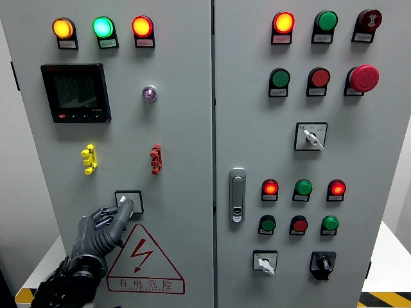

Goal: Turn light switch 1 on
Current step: 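Grip the knob with the left hand and twist it clockwise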

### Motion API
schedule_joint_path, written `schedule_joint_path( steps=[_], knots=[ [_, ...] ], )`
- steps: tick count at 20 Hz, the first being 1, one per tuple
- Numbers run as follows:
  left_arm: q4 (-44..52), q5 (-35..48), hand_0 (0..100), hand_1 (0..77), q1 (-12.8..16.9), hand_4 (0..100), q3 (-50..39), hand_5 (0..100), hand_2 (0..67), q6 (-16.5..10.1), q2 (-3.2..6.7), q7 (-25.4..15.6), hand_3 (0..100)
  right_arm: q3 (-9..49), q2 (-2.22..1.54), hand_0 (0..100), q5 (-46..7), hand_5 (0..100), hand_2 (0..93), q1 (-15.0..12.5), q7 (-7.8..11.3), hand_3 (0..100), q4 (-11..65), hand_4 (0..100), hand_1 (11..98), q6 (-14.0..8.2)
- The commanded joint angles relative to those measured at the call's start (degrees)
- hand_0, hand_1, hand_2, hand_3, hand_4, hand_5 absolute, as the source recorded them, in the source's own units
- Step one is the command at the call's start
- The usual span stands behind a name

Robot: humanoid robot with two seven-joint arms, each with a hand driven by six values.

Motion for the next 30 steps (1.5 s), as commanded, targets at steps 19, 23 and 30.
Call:
schedule_joint_path(
  steps=[19, 23, 30],
  knots=[
    [-0.1, 0.0, 100, 64.3, 0.0, 100, 0.1, 83, 54.2, 0.1, -0.09, 0.2, 92, 0.0, 0.0, 0, 0.0, 15, 0.0, 0.1, 0.04, 11, 0.0, 23, 22.4, 0.0],
    [0.0, 0.0, 100, 64.1, 0.0, 100, 0.0, 83, 54.8, 0.1, -0.17, 0.2, 92, 0.0, 0.0, 0, 0.0, 15, 0.0, 0.0, -0.04, 11, 0.0, 23, 22.3, 0.0],
    [-0.1, -0.4, 100, 58.6, 0.0, 100, 0.0, 84, 56.0, 1.2, -0.17, 0.2, 94, 0.0, 0.0, 0, 0.0, 15, 0.0, 0.0, 0.04, 11, 0.0, 23, 22.4, 0.0]
  ],
)
